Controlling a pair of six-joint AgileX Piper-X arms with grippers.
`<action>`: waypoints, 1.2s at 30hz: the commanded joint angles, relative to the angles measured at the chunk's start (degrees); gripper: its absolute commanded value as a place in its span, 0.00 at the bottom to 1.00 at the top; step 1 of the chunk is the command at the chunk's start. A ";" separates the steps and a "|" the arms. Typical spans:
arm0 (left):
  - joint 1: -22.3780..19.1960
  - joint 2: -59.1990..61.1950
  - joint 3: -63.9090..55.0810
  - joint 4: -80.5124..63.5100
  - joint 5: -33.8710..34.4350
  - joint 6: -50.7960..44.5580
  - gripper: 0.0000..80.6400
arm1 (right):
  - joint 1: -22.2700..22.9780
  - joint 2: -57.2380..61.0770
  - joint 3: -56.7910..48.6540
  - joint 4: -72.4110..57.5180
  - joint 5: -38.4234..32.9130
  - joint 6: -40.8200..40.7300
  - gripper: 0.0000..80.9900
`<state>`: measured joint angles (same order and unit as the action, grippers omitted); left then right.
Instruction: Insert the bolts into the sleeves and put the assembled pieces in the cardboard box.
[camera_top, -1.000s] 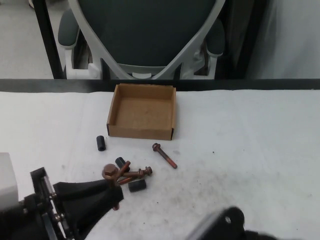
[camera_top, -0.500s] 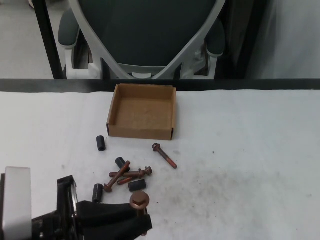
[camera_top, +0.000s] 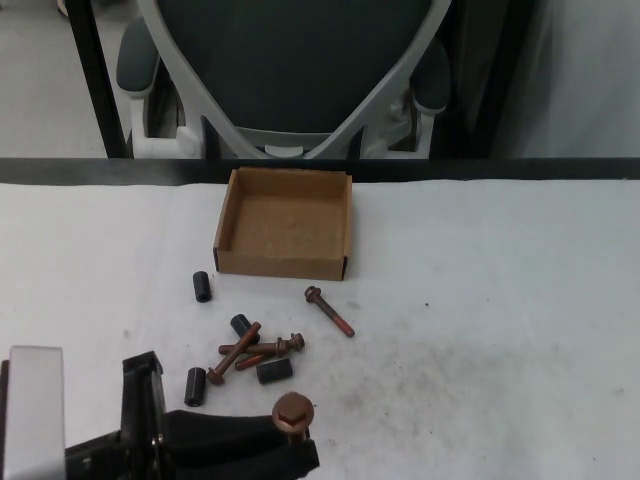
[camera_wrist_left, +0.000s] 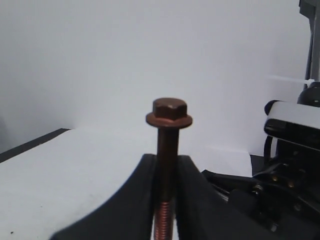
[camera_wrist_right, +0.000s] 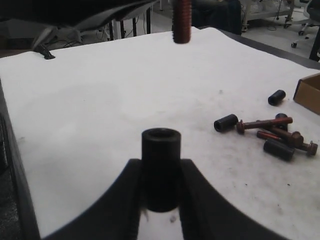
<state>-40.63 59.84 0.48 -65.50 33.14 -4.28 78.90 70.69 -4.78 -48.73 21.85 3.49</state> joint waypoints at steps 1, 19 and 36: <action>-0.21 -0.61 -0.48 -4.23 1.75 5.68 0.01 | -1.11 -0.56 -0.31 -2.20 0.31 -1.14 0.00; -0.21 -0.61 -0.48 -7.98 -0.57 2.97 0.01 | -11.52 -0.45 -4.69 -1.68 -7.34 -2.64 0.00; -0.21 -0.61 -0.48 -9.82 -0.50 -5.04 0.01 | -12.61 -0.45 -4.99 -1.68 -10.69 -2.16 0.00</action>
<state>-40.63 59.84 0.48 -72.02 29.69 -9.68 66.67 70.69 -9.09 -49.69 11.57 1.37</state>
